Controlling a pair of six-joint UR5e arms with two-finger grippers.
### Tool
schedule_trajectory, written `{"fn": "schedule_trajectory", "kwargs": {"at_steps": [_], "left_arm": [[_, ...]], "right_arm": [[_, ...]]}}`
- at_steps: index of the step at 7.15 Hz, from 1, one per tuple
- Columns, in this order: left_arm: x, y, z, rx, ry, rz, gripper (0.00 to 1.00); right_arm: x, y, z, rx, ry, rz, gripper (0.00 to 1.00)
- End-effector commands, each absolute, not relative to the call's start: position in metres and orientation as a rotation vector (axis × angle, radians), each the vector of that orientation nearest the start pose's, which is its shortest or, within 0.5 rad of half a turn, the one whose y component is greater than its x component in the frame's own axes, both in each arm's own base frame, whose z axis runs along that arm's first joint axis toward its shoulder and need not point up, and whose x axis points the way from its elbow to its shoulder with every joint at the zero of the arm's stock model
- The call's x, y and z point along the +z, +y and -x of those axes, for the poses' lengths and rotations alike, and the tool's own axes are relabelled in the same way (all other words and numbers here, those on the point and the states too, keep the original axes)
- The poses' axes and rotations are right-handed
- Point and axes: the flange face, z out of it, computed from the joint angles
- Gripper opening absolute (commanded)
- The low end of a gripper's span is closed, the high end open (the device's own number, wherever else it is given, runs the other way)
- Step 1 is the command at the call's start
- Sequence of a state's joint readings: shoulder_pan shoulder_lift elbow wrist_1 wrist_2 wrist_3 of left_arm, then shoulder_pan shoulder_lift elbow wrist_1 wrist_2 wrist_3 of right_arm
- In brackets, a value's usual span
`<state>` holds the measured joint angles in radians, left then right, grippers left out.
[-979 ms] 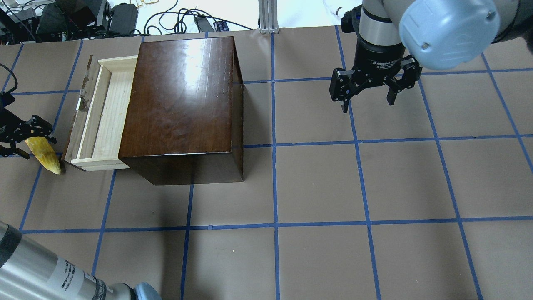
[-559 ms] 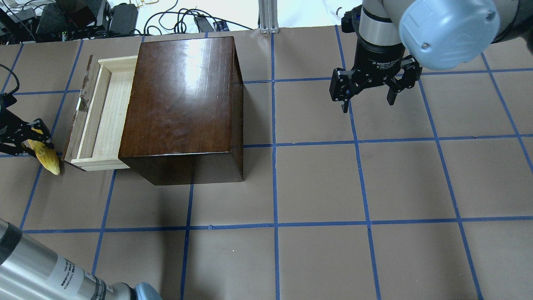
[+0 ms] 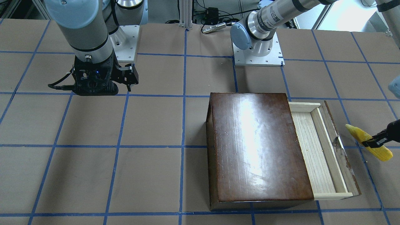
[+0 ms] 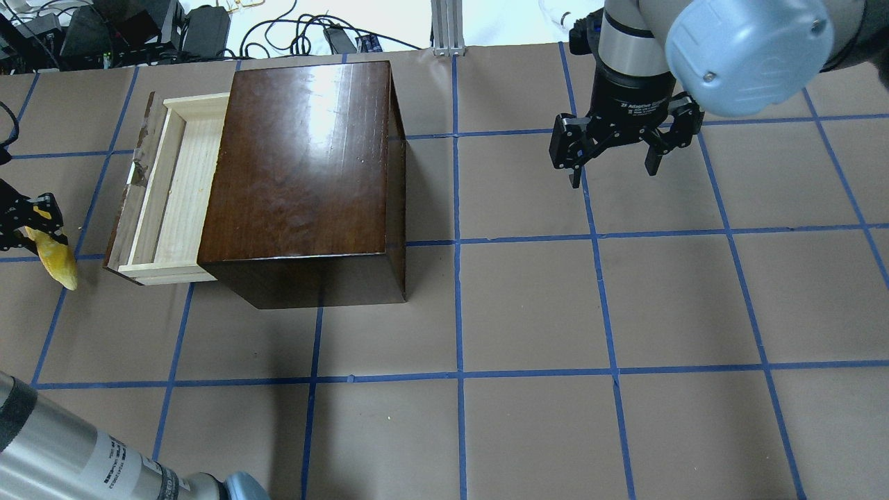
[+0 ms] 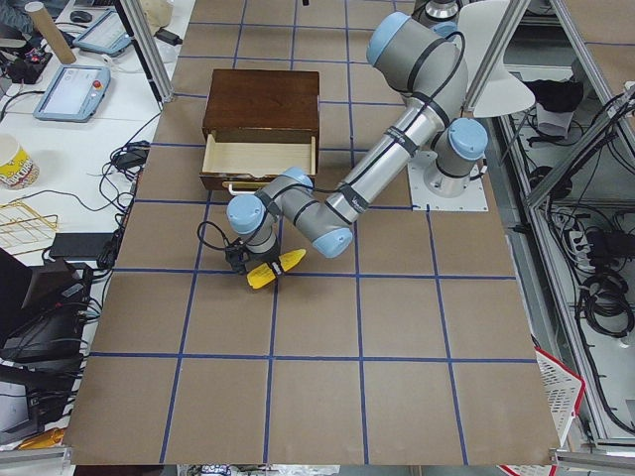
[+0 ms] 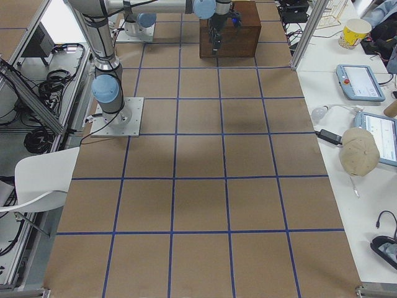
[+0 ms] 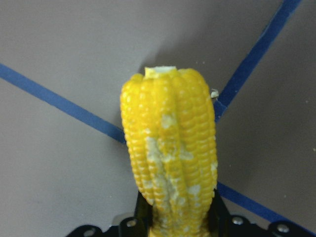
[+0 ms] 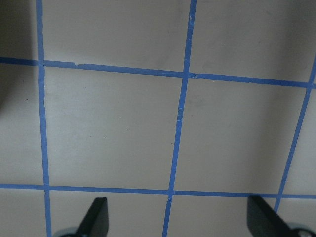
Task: Open drawer and put corn inside
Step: 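Lift the corn cob with the left gripper and carry it over the drawer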
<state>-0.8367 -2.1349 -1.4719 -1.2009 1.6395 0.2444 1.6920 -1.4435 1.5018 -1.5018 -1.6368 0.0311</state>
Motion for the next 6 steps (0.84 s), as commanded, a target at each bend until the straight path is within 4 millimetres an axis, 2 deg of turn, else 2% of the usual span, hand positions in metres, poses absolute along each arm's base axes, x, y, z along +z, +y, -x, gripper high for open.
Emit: {"fn": "schedule_trajectory", "kwargs": {"at_steps": [1, 2, 3, 5, 6], "left_arm": [[0.326, -0.599, -0.337, 0.143, 3.059, 0.608, 0.00], [0.376, -0.617, -0.297, 0.123, 3.064, 0.503, 0.00], [0.417, -0.623, -0.264, 0.117, 3.072, 0.432, 0.00], [0.460, -0.631, -0.189, 0.077, 3.085, 0.253, 0.00], [0.468, -0.633, -0.152, 0.061, 3.088, 0.164, 0.00]], "right_arm": [[0.450, -0.513, -0.190, 0.196, 3.209, 0.150, 1.00], [0.450, -0.513, -0.190, 0.196, 3.209, 0.150, 1.00], [0.450, -0.513, -0.190, 0.196, 3.208, 0.150, 1.00], [0.450, -0.513, -0.190, 0.196, 3.208, 0.150, 1.00], [0.450, -0.513, -0.190, 0.196, 3.208, 0.150, 1.00]]}}
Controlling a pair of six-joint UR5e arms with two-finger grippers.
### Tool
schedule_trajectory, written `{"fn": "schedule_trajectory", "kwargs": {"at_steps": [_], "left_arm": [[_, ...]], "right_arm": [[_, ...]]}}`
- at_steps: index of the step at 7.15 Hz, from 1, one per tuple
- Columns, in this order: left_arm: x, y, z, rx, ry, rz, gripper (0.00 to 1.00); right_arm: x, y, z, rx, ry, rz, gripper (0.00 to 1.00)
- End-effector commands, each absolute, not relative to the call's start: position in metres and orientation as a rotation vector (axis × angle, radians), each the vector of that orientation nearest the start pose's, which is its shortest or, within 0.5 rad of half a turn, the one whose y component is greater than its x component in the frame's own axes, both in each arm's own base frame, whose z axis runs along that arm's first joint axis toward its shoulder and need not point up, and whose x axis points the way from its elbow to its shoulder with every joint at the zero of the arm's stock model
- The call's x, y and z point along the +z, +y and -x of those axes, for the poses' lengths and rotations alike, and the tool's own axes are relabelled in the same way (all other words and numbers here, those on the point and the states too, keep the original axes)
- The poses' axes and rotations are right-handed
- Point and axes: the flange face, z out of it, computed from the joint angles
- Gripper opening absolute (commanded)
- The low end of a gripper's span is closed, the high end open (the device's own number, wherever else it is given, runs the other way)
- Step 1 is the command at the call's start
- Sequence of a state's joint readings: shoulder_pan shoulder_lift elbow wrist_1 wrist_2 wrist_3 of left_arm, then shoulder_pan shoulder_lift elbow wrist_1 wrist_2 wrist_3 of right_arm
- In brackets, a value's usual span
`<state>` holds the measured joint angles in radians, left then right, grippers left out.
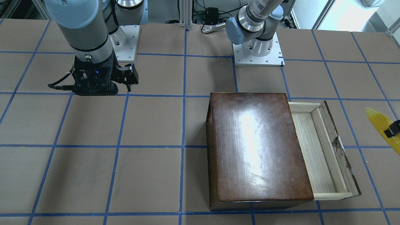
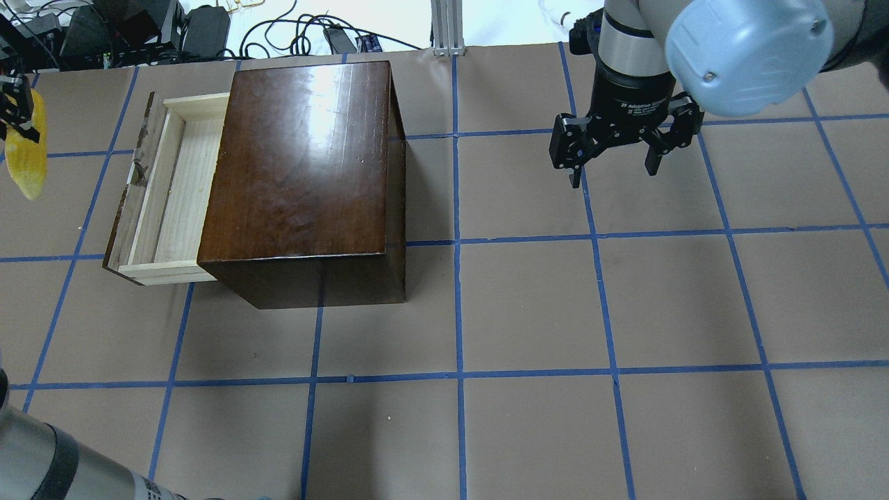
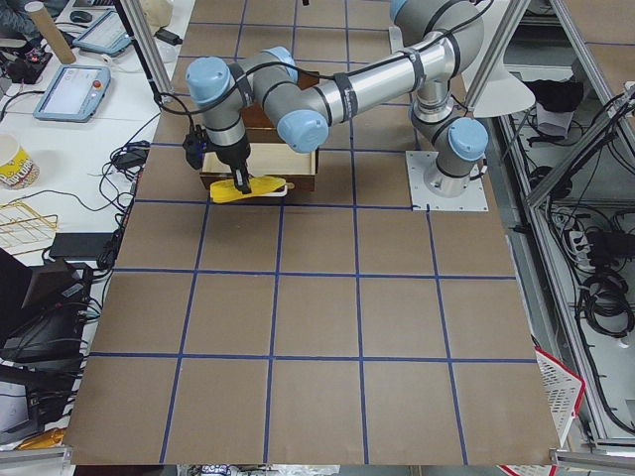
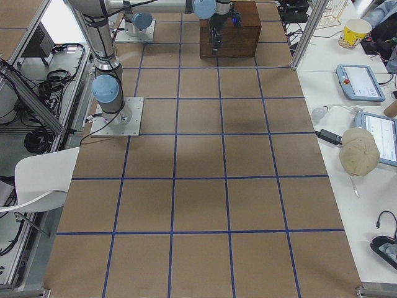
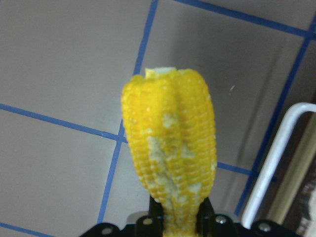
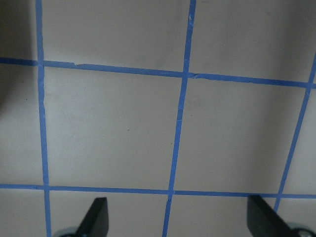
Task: Open drawer and put corn inside
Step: 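Lift the corn cob with the left gripper and carry it over the drawer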
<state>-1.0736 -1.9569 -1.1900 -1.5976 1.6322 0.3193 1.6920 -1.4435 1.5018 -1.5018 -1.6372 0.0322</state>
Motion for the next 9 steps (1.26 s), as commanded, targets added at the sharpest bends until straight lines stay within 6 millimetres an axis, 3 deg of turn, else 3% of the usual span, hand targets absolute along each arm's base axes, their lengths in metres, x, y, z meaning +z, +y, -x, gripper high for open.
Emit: {"fn": "schedule_trajectory", "kwargs": {"at_steps": [1, 2, 3, 5, 9], "left_arm": [[0.468, -0.639, -0.114, 0.062, 3.093, 0.066, 0.00], [0.459, -0.645, -0.082, 0.084, 3.099, -0.013, 0.00], [0.443, -0.646, -0.063, 0.128, 3.107, -0.064, 0.00], [0.404, -0.646, -0.058, 0.214, 3.152, -0.167, 0.00], [0.358, -0.657, -0.062, 0.242, 3.158, -0.224, 0.00]], "right_arm": [[0.450, -0.513, -0.190, 0.196, 3.208, 0.150, 1.00], [0.450, -0.513, -0.190, 0.196, 3.209, 0.152, 1.00], [0.450, -0.513, -0.190, 0.196, 3.209, 0.150, 1.00], [0.450, -0.513, -0.190, 0.196, 3.209, 0.152, 1.00], [0.450, -0.513, -0.190, 0.196, 3.209, 0.152, 1.00]]}}
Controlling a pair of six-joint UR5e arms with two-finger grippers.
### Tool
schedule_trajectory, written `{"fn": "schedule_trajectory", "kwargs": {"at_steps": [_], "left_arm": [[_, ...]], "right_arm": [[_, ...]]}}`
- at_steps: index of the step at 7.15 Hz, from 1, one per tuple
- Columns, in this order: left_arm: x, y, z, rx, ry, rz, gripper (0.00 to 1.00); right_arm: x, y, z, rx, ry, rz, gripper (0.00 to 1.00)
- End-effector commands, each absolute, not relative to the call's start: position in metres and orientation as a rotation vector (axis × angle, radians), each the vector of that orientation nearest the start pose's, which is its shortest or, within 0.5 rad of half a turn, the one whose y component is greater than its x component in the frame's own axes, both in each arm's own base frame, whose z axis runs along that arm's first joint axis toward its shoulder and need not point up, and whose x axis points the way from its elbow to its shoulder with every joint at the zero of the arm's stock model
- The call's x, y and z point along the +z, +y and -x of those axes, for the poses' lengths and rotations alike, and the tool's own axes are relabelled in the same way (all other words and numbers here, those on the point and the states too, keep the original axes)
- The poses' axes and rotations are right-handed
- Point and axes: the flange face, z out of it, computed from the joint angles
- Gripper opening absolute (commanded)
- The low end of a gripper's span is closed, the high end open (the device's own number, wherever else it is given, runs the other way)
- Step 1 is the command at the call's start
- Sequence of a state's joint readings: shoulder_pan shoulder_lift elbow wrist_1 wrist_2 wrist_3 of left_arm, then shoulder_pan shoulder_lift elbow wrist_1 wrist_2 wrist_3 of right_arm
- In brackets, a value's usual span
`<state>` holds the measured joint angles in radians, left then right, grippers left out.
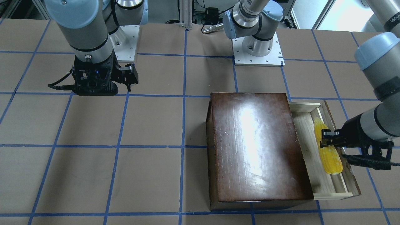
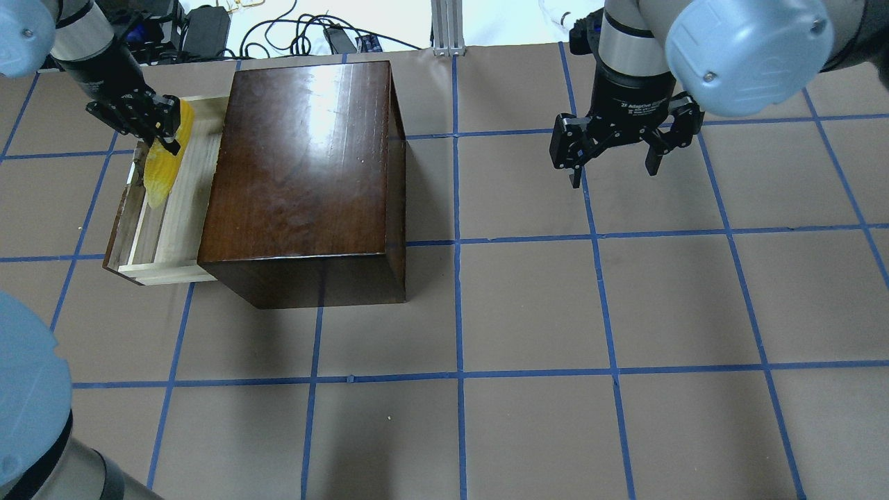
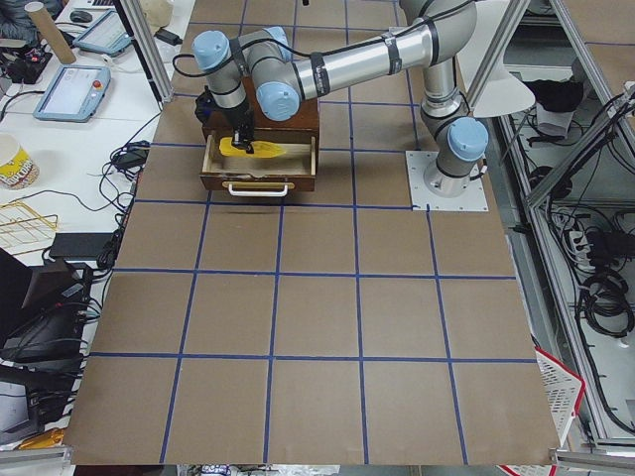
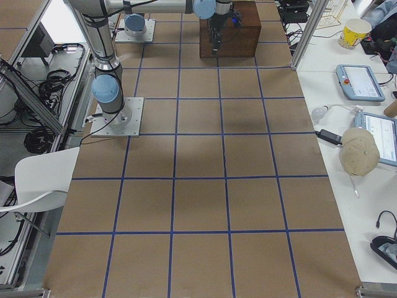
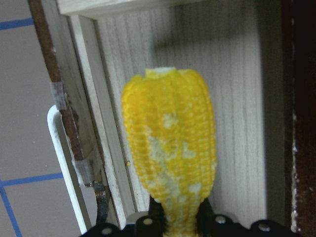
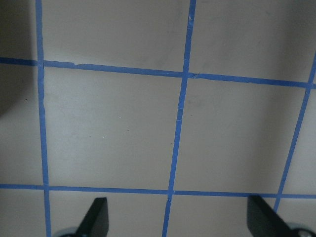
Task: Open drawer and put corn inside
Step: 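Lower the corn into the open drawer and open the left gripper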
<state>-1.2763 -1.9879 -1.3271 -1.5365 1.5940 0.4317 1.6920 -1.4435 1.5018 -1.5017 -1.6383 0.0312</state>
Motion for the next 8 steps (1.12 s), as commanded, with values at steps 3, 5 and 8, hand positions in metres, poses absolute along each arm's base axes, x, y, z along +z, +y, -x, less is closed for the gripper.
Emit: {"fn": "schedule_trajectory", "kwargs": {"at_steps": [3, 5, 8], "left_arm": [[0.340, -0.662, -0.060, 0.267, 3.199, -0.219, 0.37], [0.343, -0.663, -0.060, 0.257, 3.201, -0.207, 0.91], [0.359, -0.662, -0.058, 0.208, 3.212, -0.213, 1.00]], "right_arm": [[0.450, -0.513, -0.190, 0.196, 3.209, 0.152, 1.00], [0.450, -0.513, -0.190, 0.196, 3.209, 0.152, 1.00], [0.450, -0.513, -0.190, 0.196, 3.209, 0.152, 1.00]]}}
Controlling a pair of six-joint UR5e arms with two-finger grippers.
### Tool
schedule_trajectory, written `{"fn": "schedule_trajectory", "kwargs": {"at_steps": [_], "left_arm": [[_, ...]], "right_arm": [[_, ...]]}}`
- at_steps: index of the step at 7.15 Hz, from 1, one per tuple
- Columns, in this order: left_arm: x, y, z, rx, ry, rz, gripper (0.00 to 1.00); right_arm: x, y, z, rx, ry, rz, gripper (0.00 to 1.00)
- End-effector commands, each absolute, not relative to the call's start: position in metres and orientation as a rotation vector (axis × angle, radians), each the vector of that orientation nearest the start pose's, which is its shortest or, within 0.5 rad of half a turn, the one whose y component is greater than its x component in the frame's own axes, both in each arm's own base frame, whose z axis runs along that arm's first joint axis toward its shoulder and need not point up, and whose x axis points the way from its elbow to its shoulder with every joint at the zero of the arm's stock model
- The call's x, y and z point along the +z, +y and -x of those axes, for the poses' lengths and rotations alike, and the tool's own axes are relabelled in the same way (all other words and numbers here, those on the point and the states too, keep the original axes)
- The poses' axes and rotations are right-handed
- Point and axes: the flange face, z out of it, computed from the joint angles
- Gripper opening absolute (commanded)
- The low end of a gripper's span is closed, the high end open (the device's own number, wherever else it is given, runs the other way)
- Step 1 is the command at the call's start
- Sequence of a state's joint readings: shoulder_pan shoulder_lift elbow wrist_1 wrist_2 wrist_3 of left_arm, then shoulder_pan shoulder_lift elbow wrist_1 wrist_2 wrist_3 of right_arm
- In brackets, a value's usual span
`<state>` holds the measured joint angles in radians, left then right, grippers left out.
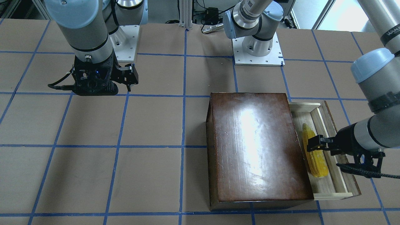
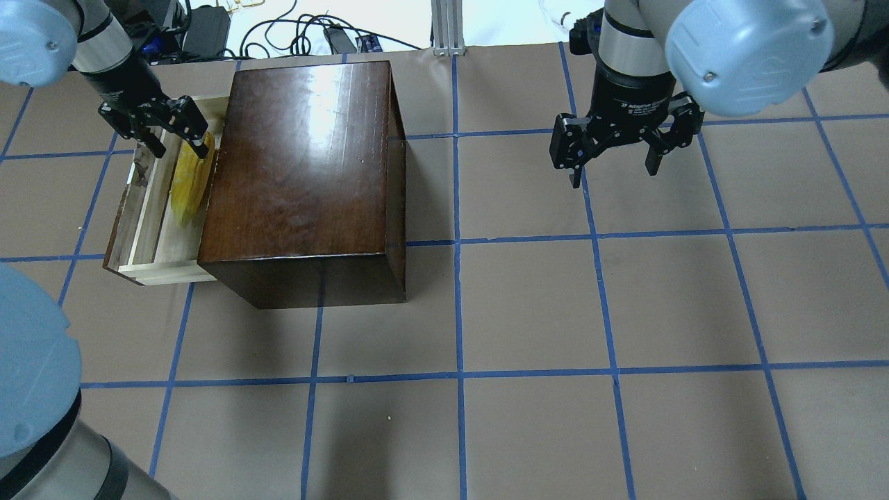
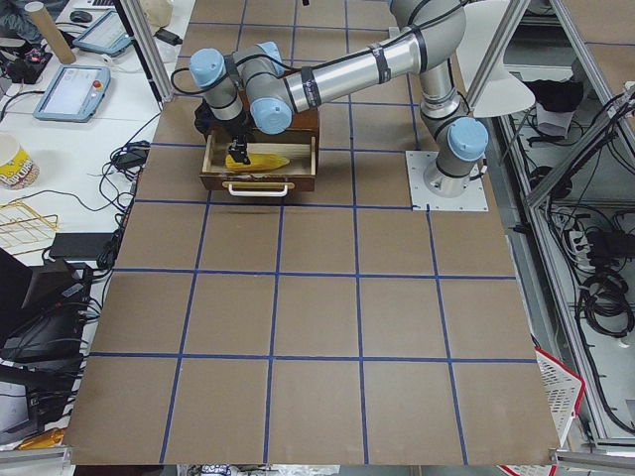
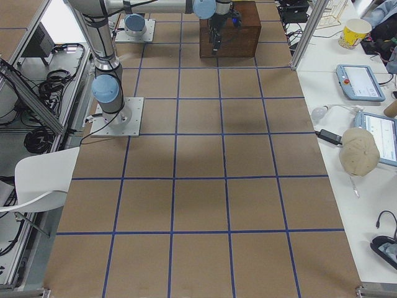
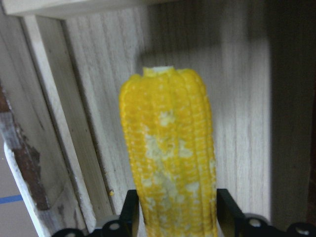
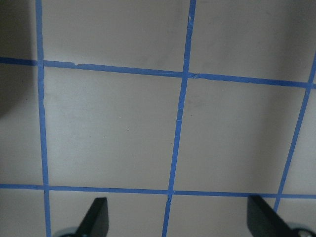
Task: Open drawer and put corn inside
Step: 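Lower the corn into the open drawer and open the left gripper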
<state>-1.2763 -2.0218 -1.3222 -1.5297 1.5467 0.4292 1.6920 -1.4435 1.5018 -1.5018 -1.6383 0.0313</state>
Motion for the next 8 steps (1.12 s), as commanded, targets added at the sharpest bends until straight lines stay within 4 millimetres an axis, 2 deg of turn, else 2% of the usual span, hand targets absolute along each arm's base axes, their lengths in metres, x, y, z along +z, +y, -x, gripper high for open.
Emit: {"fn": "schedule_trajectory", "kwargs": {"at_steps": [1, 3, 4, 6, 7, 8], "left_arm": [[0.369, -0.660, -0.058, 0.183, 3.207, -0.211, 1.00], [0.404, -0.649, -0.048, 0.141, 3.182, -0.199, 1.00], [0.428, -0.640, -0.036, 0.136, 3.183, -0.090, 1.00], [0.465, -0.625, 0.035, 0.059, 3.130, -0.178, 1.00], [0.470, -0.620, 0.054, 0.048, 3.123, -0.202, 1.00], [0.473, -0.612, 0.065, 0.050, 3.135, -0.107, 1.00]], "right_arm": [[0.450, -0.513, -0.190, 0.196, 3.209, 0.150, 1.00], [0.450, -0.513, -0.190, 0.196, 3.208, 0.150, 1.00], [0.450, -0.513, -0.190, 0.196, 3.209, 0.152, 1.00], [0.450, -0.513, -0.190, 0.196, 3.209, 0.150, 1.00], [0.450, -0.513, -0.190, 0.196, 3.207, 0.152, 1.00], [0.450, -0.513, -0.190, 0.196, 3.209, 0.150, 1.00]]}}
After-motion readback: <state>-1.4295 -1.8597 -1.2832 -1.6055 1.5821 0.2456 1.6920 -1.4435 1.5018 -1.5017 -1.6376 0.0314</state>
